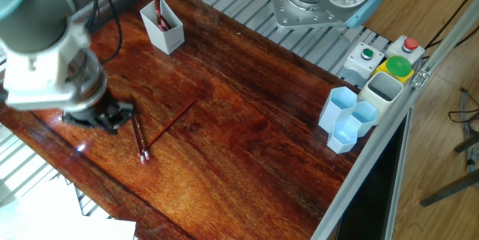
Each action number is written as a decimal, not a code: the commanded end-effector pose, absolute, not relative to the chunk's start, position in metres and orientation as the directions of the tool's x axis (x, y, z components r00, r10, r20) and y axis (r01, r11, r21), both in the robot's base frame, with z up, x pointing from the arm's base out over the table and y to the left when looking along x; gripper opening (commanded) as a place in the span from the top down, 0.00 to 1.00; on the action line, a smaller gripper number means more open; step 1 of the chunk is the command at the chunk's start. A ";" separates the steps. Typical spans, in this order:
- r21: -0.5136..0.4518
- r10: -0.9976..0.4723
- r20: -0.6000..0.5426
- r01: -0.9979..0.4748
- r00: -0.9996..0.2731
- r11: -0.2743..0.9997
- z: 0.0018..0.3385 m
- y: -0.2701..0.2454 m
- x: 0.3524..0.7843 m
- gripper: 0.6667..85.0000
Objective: Put the pen into the pen holder
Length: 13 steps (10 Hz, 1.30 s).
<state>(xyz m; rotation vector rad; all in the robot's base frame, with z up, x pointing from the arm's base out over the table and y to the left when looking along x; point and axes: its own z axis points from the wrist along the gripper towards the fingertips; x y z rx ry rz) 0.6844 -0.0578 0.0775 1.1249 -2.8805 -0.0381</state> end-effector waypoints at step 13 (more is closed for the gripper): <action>0.090 -0.613 0.030 -0.609 -0.789 0.788 0.013 -0.039 0.650 1.00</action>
